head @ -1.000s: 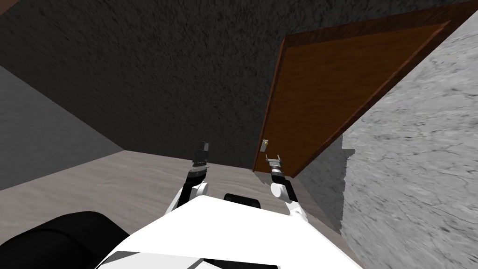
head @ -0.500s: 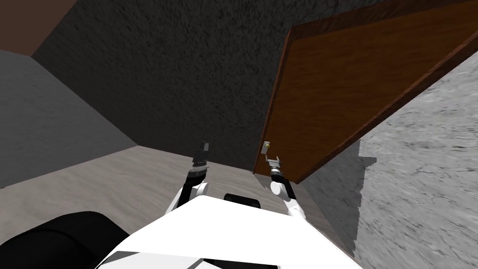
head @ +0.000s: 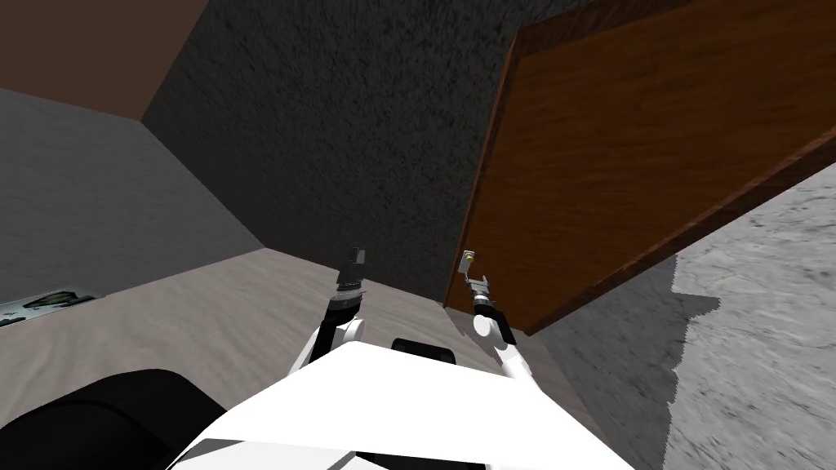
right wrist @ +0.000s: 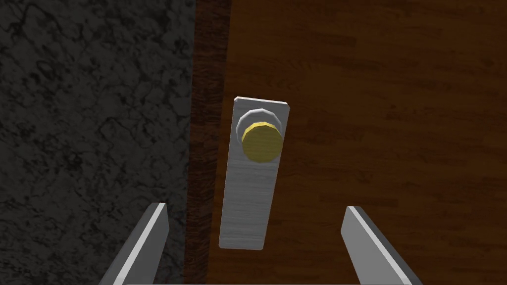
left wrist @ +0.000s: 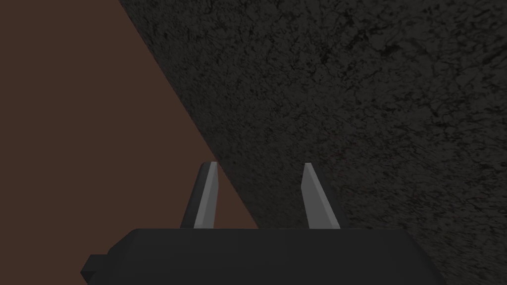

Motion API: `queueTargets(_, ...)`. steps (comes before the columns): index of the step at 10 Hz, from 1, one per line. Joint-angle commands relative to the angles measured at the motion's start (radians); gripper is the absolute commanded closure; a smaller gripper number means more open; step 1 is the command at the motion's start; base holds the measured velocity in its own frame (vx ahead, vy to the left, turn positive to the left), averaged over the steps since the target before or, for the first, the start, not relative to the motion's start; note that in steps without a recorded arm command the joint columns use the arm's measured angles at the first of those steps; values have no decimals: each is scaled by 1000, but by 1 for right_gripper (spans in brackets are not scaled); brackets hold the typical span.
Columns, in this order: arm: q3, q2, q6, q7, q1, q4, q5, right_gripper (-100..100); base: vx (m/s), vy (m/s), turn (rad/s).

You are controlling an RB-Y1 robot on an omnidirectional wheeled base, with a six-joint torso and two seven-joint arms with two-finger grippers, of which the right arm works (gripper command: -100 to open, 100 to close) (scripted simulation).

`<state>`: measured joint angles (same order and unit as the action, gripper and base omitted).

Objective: Pull the door open

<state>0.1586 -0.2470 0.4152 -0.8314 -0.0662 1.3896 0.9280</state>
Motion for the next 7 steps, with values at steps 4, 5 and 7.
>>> queueTargets(4, -11, -42, 10, -68, 12, -59, 48, -100, 78, -74, 132)
queueTargets(5, -15, -51, 13, -77, 11, -64, 50, -100, 199, 6, 168)
queueTargets(7, -30, -80, 25, -108, 6, -83, 57, -100, 162, 4, 101)
